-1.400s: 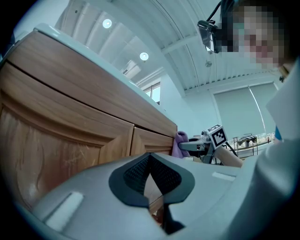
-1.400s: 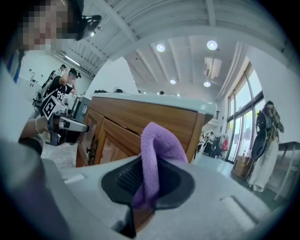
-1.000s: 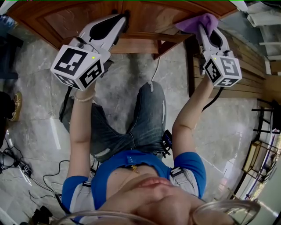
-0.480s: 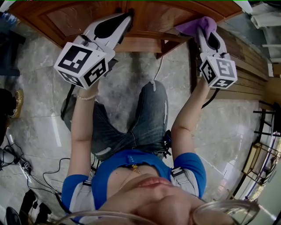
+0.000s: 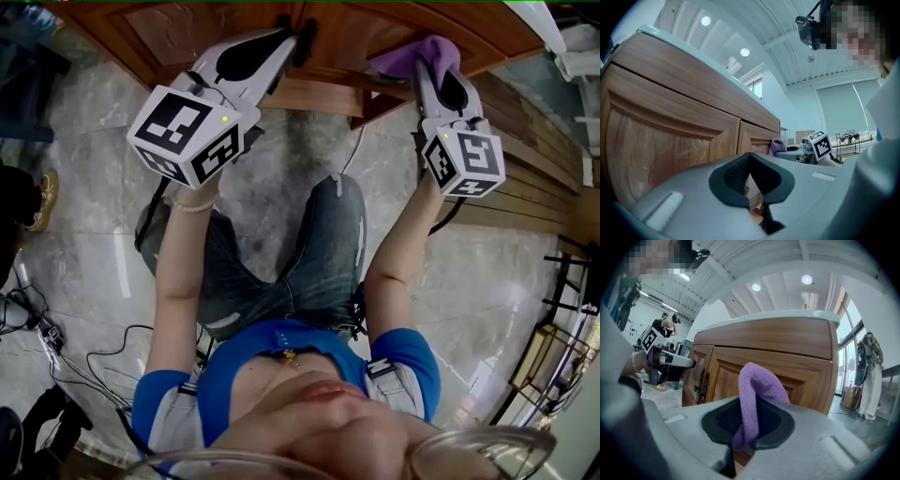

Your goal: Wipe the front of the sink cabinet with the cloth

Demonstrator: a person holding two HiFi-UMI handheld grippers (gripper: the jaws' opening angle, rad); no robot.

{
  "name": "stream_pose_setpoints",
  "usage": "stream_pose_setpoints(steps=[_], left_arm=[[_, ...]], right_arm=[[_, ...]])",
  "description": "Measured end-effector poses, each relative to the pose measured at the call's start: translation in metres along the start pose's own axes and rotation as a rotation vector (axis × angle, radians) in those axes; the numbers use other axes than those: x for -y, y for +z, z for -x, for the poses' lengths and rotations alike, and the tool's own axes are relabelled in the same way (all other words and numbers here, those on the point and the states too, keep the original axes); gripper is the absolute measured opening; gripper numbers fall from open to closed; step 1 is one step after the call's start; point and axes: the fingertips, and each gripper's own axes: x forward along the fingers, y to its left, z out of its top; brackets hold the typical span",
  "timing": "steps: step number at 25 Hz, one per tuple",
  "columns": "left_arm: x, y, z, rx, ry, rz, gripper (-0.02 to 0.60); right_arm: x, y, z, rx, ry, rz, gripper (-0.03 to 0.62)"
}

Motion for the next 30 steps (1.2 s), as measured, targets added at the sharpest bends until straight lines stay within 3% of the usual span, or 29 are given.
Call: stream_pose_setpoints(steps=[12, 16, 30], left_arm=[[-0.003, 0.002, 0.012, -0.002, 0.022, 0.001, 0.000], [-0.005, 0.001, 0.014, -0.006, 0.026, 0.011, 0.000], [-0.009, -0.002, 0.013, -0.002, 0.017, 0.023, 0.000]], right_arm=[[-0.075, 0.027, -0.034, 0.071, 0.171, 0.011, 0.054], [-0.099, 0.034, -0.045, 0.081, 0.217, 0.063, 0.054], [-0.115, 0.013, -0.057, 0.065, 0.194, 0.123, 0.054]])
